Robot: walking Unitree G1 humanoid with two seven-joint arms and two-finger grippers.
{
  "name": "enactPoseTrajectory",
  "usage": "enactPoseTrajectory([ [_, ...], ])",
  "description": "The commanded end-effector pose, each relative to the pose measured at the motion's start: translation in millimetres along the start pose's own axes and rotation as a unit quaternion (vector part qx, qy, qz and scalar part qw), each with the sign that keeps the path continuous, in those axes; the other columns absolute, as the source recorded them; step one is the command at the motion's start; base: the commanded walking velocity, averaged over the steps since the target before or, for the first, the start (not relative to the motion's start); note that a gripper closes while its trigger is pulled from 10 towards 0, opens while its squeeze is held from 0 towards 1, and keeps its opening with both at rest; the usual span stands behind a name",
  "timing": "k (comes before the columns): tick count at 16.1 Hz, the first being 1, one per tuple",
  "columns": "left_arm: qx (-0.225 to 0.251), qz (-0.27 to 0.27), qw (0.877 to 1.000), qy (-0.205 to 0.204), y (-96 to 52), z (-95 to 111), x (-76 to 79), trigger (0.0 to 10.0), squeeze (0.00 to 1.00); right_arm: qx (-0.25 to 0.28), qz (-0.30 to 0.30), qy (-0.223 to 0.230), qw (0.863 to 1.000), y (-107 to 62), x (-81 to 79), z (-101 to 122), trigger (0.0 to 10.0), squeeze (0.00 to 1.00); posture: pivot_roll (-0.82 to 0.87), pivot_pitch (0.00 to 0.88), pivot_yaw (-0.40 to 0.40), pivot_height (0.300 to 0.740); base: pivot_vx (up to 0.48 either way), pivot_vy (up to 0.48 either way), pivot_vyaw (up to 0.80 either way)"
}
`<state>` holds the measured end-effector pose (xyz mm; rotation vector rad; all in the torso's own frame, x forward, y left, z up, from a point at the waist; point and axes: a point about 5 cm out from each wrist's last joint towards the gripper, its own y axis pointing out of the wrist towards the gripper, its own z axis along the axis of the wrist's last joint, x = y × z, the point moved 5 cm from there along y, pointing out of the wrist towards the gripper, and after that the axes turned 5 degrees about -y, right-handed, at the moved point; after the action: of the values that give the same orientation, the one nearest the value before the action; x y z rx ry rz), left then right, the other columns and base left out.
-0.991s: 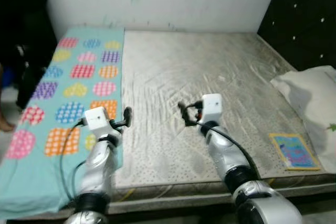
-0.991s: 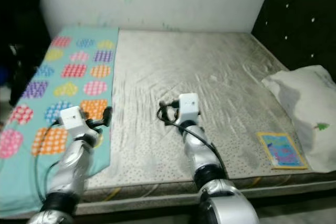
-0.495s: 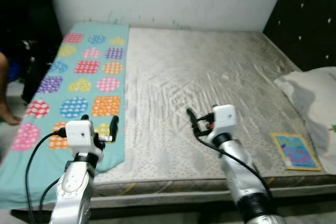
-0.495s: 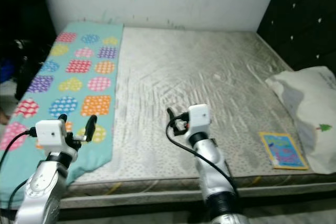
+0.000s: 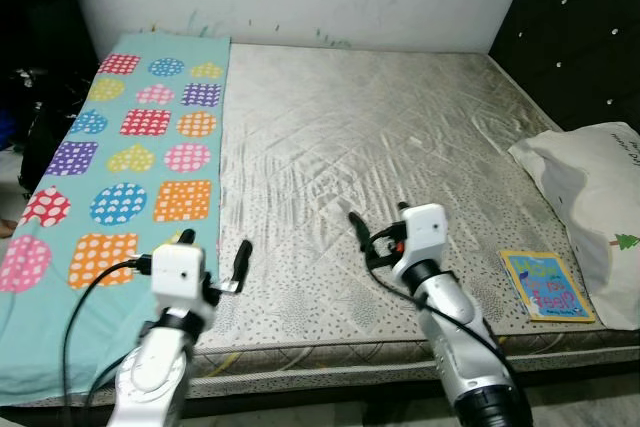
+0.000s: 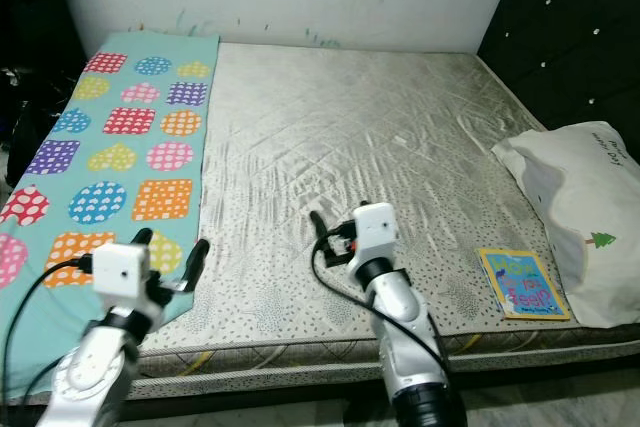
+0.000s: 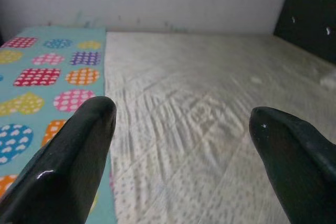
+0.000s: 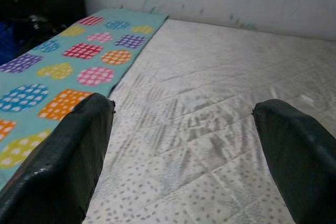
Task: Clean up the room
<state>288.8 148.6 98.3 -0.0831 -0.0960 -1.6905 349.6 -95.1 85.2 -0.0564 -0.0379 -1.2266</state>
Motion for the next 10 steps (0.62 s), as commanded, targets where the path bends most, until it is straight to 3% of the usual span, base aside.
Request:
enactPoseTrajectory([
  [1,0.0,0.022,1.0,-0.021,3.8,1,-3.7,10.0,0.0,0.004,0.001,-0.009,1.0,-2.2,3.6,3,10.0,0.0,-0.11,0.0,-0.115,0.74,0.0,0.0,0.0],
  [4,-0.011,0.065,0.997,-0.047,9.8,-1,-7.9,10.0,0.0,-0.002,-0.003,-0.012,1.0,0.4,4.8,6,10.0,0.0,-0.11,0.0,-0.086,0.74,0.0,0.0,0.0],
  [10,-0.033,-0.033,0.999,-0.023,34.1,-7,17.8,10.0,0.0,0.016,-0.064,-0.002,0.998,-4.5,18.9,10,10.0,0.0,-0.2,0.0,0.049,0.74,0.0,0.0,0.0],
])
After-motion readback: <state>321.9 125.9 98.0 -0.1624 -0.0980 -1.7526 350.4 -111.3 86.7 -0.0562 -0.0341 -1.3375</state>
